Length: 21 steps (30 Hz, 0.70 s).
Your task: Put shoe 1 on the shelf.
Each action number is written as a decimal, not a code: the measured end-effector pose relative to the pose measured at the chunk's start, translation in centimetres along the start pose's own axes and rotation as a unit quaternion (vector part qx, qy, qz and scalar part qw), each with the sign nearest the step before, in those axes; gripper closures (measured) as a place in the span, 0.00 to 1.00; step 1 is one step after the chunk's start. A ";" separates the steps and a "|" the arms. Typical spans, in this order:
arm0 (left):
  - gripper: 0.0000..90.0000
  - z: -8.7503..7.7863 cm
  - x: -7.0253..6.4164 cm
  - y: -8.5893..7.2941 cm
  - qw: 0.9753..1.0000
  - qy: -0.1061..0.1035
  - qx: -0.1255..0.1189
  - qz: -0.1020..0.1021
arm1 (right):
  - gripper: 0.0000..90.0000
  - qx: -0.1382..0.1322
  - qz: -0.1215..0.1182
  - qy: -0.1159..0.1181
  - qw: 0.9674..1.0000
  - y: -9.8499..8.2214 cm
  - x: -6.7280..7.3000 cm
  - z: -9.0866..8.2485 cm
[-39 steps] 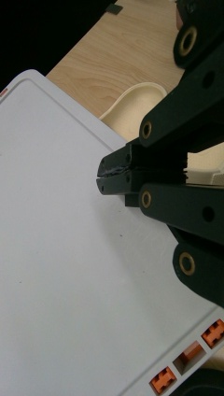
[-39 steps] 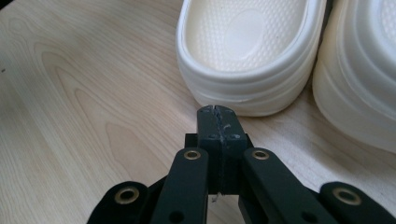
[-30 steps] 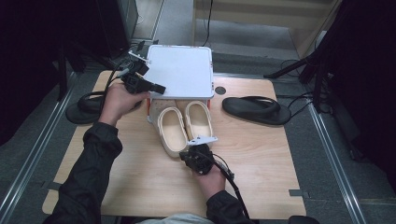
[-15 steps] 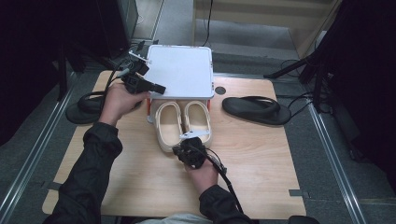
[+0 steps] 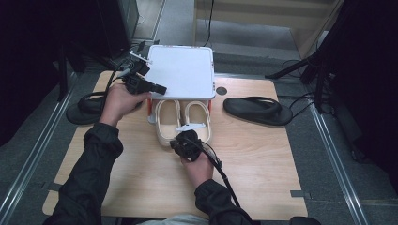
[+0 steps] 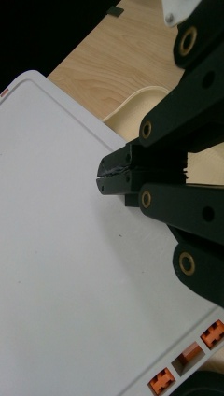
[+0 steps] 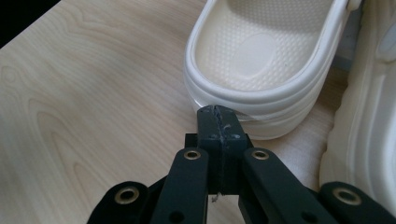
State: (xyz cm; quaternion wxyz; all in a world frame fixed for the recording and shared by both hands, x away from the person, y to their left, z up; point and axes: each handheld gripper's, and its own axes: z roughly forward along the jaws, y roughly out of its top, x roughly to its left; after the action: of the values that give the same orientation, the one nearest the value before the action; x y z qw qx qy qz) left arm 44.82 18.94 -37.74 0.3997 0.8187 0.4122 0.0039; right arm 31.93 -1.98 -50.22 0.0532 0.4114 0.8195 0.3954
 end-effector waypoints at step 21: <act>1.00 0.0 0.0 0.0 1.000 0.001 0.000 -0.002 | 1.00 0.006 0.001 -0.021 1.000 3.0 -0.3 3.0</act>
State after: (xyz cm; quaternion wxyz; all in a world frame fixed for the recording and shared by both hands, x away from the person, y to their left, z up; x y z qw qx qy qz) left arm 44.81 18.97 -37.74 0.3989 0.8183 0.4139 0.0039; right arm 35.28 0.62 -50.22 0.0676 0.4206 0.8202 0.3818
